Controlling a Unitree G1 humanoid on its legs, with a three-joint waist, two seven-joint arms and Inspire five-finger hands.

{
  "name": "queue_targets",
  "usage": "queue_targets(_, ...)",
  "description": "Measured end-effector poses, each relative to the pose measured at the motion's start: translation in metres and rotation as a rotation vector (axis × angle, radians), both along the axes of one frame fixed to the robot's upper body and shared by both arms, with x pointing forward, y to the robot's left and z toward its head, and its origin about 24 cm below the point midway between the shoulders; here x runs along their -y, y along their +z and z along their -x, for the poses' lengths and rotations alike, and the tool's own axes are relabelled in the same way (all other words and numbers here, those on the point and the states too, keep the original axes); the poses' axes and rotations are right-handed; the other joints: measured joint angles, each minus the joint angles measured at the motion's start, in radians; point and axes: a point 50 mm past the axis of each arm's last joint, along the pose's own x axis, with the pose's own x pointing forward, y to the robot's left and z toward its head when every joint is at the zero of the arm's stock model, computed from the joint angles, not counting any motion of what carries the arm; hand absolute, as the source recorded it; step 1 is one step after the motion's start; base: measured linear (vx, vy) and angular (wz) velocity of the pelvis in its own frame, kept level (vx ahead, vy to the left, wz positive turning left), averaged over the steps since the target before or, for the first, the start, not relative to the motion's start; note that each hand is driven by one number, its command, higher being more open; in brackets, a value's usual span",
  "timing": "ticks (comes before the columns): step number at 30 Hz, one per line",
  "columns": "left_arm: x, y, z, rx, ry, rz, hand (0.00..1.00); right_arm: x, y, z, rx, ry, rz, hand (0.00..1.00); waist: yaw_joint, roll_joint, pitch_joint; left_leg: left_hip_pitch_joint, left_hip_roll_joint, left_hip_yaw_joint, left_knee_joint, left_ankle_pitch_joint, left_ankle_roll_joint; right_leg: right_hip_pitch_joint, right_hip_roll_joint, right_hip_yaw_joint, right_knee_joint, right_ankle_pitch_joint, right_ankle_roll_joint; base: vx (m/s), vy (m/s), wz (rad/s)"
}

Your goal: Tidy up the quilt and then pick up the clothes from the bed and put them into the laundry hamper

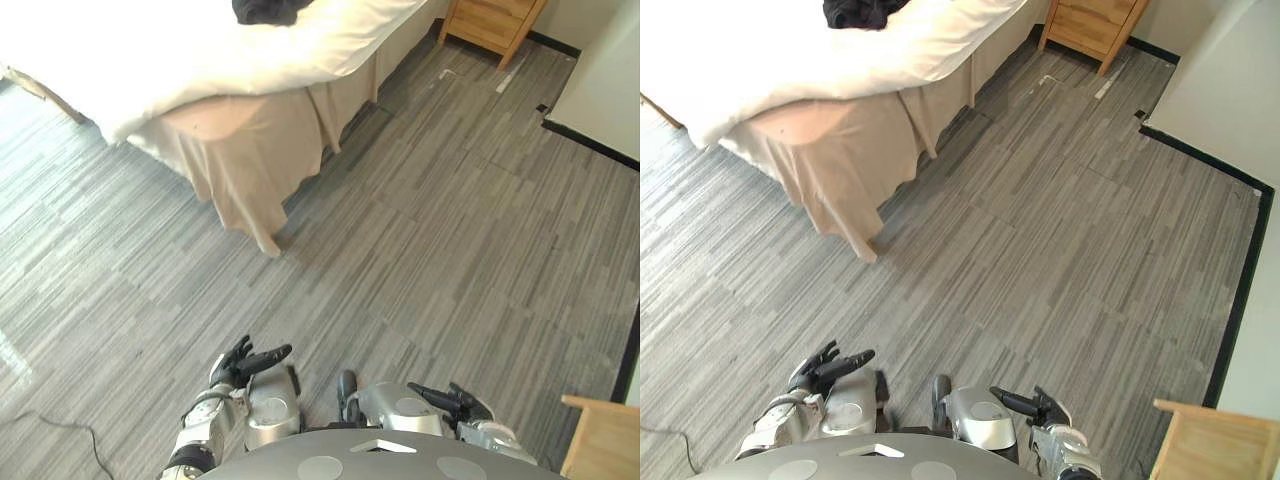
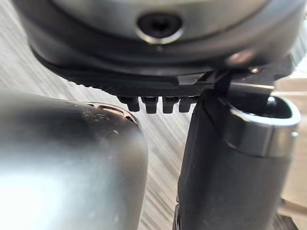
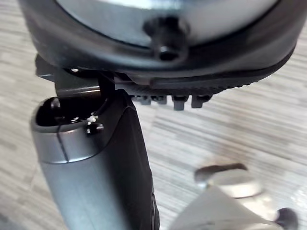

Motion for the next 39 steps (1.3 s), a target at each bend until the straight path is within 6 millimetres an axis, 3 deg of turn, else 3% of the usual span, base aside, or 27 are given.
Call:
queue_targets(2,0.004,0.001,-0.004,0.014,0.002,0.014,1.00,0.003,0.006,-0.009,0.073,0.017,0.028,1.00,0.004,-0.013,0.002,-0.031,-0.040,0.137,-0.285,0.092,0.036,0.109,-0.013,0.006,-0.045,-0.035,0.045,0.75,-0.092,-0.57)
queue_targets(3,0.009,-0.001,-0.002,0.000,0.001,0.029,1.00,0.008,0.009,-0.007,0.091,0.034,0.057,1.00,0.002,0.006,-0.014,-0.029,-0.064,0.225,-0.487,0.179,0.063,0.178,-0.008,0.007,-0.082,-0.056,0.067,0.55,0.015,-0.30)
queue_targets(4,0.014,-0.004,0.000,-0.016,0.000,0.040,1.00,0.011,0.009,-0.004,0.089,0.052,0.077,1.00,0.003,0.022,-0.026,-0.031,-0.071,0.263,-0.556,0.206,0.082,0.216,0.002,0.007,-0.100,-0.061,0.065,0.87,0.048,-0.52)
queue_targets(5,0.015,-0.005,0.002,-0.027,0.028,0.058,1.00,0.010,0.008,-0.002,0.082,0.069,0.080,1.00,0.022,0.020,-0.042,-0.027,-0.087,0.270,-0.568,0.316,0.230,0.270,-0.005,0.003,-0.107,-0.088,0.057,0.82,0.070,-0.41)
queue_targets(6,0.012,-0.006,0.003,-0.040,0.052,0.044,1.00,0.002,0.005,0.000,0.075,0.073,0.057,1.00,0.021,-0.024,-0.084,-0.033,-0.134,0.287,-0.549,0.349,0.275,0.253,-0.050,-0.043,-0.060,-0.110,0.076,0.85,0.061,-0.25)
queue_targets(7,0.007,-0.007,0.004,-0.050,0.060,0.031,1.00,0.000,0.003,0.002,0.066,0.066,0.047,1.00,0.019,-0.041,-0.100,-0.039,-0.152,0.285,-0.536,0.323,0.306,0.218,-0.072,-0.069,0.013,-0.121,0.094,0.85,0.050,0.34)
queue_targets(8,0.005,-0.006,0.004,-0.048,0.073,0.027,1.00,-0.004,-0.001,0.007,0.036,0.047,0.023,1.00,0.008,-0.041,-0.113,-0.035,-0.169,0.240,-0.524,0.268,0.315,0.116,-0.100,-0.123,0.254,-0.108,0.139,0.82,0.083,0.83)
queue_targets(9,0.004,-0.007,0.004,-0.054,0.083,0.022,1.00,-0.011,-0.005,0.010,0.010,0.033,-0.015,1.00,-0.001,-0.051,-0.108,-0.007,-0.188,0.182,-0.504,0.229,0.284,-0.016,-0.129,-0.125,0.563,-0.059,0.239,0.80,0.083,0.98)
queue_targets(10,0.003,-0.008,0.005,-0.069,0.088,0.021,1.00,-0.015,-0.008,0.013,-0.004,0.029,-0.036,1.00,-0.001,-0.060,-0.102,0.024,-0.200,0.158,-0.502,0.212,0.268,-0.063,-0.143,-0.121,0.680,-0.069,0.226,0.90,0.045,1.34)
queue_targets(11,-0.002,-0.013,0.015,-0.131,0.113,0.014,1.00,-0.024,-0.012,0.020,-0.039,0.027,-0.081,1.00,-0.006,-0.069,-0.092,0.146,-0.223,0.077,-0.528,0.184,0.239,-0.138,-0.175,-0.148,0.828,-0.133,0.184,0.72,-0.031,1.18)
queue_targets(12,-0.002,-0.015,0.018,-0.154,0.130,0.021,1.00,-0.026,-0.013,0.022,-0.046,0.024,-0.092,1.00,-0.011,-0.063,-0.090,0.199,-0.225,0.038,-0.550,0.179,0.231,-0.157,-0.182,-0.163,0.831,-0.160,0.160,0.83,-0.088,1.65)
queue_targets(13,0.000,-0.017,0.020,-0.178,0.131,0.026,1.00,-0.024,-0.010,0.020,-0.017,0.002,-0.096,1.00,-0.026,-0.043,-0.085,0.306,-0.217,-0.054,-0.604,0.183,0.215,-0.200,-0.172,-0.165,0.765,-0.199,0.119,0.53,-0.107,1.39)
queue_targets(14,0.003,-0.017,0.019,-0.185,0.132,0.033,1.00,-0.022,-0.008,0.018,0.002,-0.005,-0.097,1.00,-0.028,-0.030,-0.087,0.342,-0.202,-0.092,-0.618,0.180,0.204,-0.219,-0.167,-0.153,0.704,-0.205,0.108,0.61,-0.178,1.90)
queue_targets(15,0.008,-0.017,0.015,-0.190,0.135,0.042,1.00,-0.018,-0.005,0.019,0.014,-0.011,-0.092,1.00,-0.025,-0.007,-0.095,0.385,-0.173,-0.171,-0.627,0.166,0.180,-0.268,-0.153,-0.109,0.555,-0.202,0.109,0.57,-0.251,2.16)
queue_targets(16,0.010,-0.015,0.009,-0.172,0.167,0.056,1.00,-0.019,-0.005,0.021,0.011,-0.021,-0.105,1.00,-0.023,-0.007,-0.116,0.399,-0.157,-0.254,-0.621,0.143,0.150,-0.316,-0.154,-0.001,0.407,-0.174,0.148,0.56,-0.285,2.28)
queue_targets(17,0.011,-0.014,0.005,-0.161,0.181,0.065,1.00,-0.022,-0.007,0.022,0.001,-0.020,-0.115,1.00,-0.023,-0.017,-0.122,0.402,-0.152,-0.284,-0.611,0.122,0.133,-0.328,-0.162,0.061,0.342,-0.154,0.176,0.66,-0.426,2.51)
queue_targets(18,0.007,-0.012,0.003,-0.146,0.227,0.067,1.00,-0.032,-0.009,0.022,-0.020,-0.019,-0.142,1.00,-0.012,-0.068,-0.139,0.395,-0.152,-0.317,-0.552,0.056,0.088,-0.340,-0.201,0.163,0.221,-0.034,0.203,0.54,-0.411,1.95)
queue_targets(19,0.003,-0.014,0.010,-0.159,0.277,0.073,1.00,-0.039,-0.011,0.024,-0.047,-0.001,-0.156,1.00,0.003,-0.108,-0.159,0.391,-0.155,-0.319,-0.510,0.017,0.059,-0.342,-0.222,0.184,0.189,0.100,0.213,0.54,-0.465,1.69)
queue_targets(20,-0.005,-0.013,0.014,-0.168,0.320,0.066,1.00,-0.046,-0.013,0.029,-0.071,0.014,-0.174,1.00,0.011,-0.143,-0.177,0.387,-0.158,-0.318,-0.487,-0.008,0.038,-0.342,-0.240,0.193,0.183,0.197,0.209,0.42,-0.478,1.08)
queue_targets(21,-0.011,-0.016,0.023,-0.199,0.386,0.060,1.00,-0.054,-0.014,0.022,-0.088,0.053,-0.191,1.00,0.028,-0.126,-0.178,0.385,-0.114,-0.306,-0.440,-0.046,-0.002,-0.306,-0.230,0.148,0.192,0.097,0.198,0.42,-0.535,1.06)
queue_targets(22,-0.002,-0.018,0.027,-0.205,0.422,0.088,1.00,-0.048,-0.013,0.018,-0.102,0.077,-0.180,1.00,0.033,-0.084,-0.205,0.358,-0.051,-0.266,-0.441,-0.040,-0.015,-0.278,-0.204,0.084,0.138,0.109,0.180,0.36,-0.464,1.13)
queue_targets(24,0.007,-0.020,0.033,-0.208,0.446,0.117,1.00,-0.038,-0.011,0.015,-0.111,0.079,-0.165,1.00,0.030,-0.052,-0.212,0.357,-0.010,-0.184,-0.527,0.016,-0.031,-0.235,-0.208,-0.009,0.062,0.114,0.167,0.22,-0.309,1.33)
queue_targets(27,0.012,-0.026,0.050,-0.236,0.473,0.124,1.00,-0.031,-0.014,0.020,-0.177,0.030,-0.176,1.00,0.034,-0.028,-0.225,0.427,-0.005,-0.110,-0.706,0.143,-0.050,-0.148,-0.226,-0.116,-0.022,0.119,0.158,0.19,-0.234,1.12)
queue_targets(31,0.003,-0.027,0.065,-0.241,0.507,0.067,1.00,-0.037,-0.016,0.018,-0.192,-0.048,-0.237,1.00,0.035,-0.034,-0.230,0.454,-0.010,-0.078,-0.790,0.206,-0.065,-0.103,-0.239,-0.198,-0.061,0.119,0.157,0.06,-0.048,0.59)
queue_targets(34,-0.009,-0.024,0.068,-0.220,0.563,-0.018,1.00,-0.042,-0.019,0.023,-0.209,-0.137,-0.288,1.00,0.037,-0.066,-0.236,0.439,-0.028,-0.068,-0.814,0.236,-0.065,-0.090,-0.255,-0.245,-0.084,0.123,0.162,-0.01,0.015,0.47)
queue_targets(36,-0.024,-0.020,0.067,-0.210,0.635,-0.075,1.00,-0.043,-0.019,0.026,-0.233,-0.176,-0.315,1.00,0.036,-0.084,-0.242,0.442,-0.039,-0.070,-0.841,0.262,-0.065,-0.083,-0.261,-0.257,-0.099,0.136,0.161,-0.02,0.023,0.17)
queue_targets(39,-0.049,-0.006,0.058,-0.145,0.737,-0.164,1.00,-0.044,-0.020,0.029,-0.248,-0.204,-0.338,1.00,0.035,-0.087,-0.244,0.450,-0.044,-0.066,-0.871,0.288,-0.063,-0.082,-0.260,-0.259,-0.118,0.155,0.158,-0.07,0.013,0.00)
